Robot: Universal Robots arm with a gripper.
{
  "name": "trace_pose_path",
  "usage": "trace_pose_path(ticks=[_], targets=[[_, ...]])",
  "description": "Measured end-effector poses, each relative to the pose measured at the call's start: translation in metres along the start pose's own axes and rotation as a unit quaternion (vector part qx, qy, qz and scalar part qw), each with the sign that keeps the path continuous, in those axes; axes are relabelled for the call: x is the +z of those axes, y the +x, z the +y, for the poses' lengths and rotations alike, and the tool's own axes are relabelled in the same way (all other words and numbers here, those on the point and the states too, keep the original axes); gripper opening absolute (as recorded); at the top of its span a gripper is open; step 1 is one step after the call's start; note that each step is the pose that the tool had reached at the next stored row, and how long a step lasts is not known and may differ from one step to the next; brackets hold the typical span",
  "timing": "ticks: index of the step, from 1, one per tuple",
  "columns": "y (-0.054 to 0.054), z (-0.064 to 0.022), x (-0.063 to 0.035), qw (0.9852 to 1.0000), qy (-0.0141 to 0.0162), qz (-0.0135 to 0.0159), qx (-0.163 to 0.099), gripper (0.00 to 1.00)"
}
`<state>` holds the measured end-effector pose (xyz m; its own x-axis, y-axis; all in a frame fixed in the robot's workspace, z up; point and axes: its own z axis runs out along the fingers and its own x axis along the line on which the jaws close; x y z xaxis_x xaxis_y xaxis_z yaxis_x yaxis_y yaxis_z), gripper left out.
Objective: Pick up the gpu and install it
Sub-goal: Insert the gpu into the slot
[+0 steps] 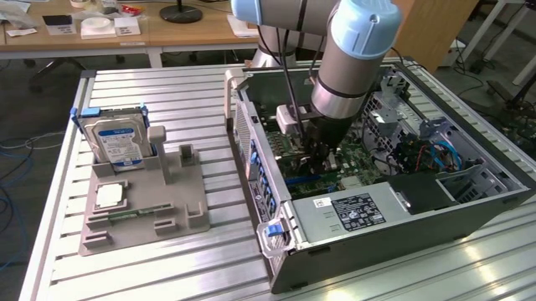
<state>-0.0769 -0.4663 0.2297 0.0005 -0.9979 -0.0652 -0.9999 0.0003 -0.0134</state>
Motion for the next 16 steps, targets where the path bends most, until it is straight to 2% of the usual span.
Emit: trace_pose_path(ticks=[16], targets=[[0.0001,-0.0025,0.0017,1.0000,-0.0010,-0.0006,0.000,0.28]])
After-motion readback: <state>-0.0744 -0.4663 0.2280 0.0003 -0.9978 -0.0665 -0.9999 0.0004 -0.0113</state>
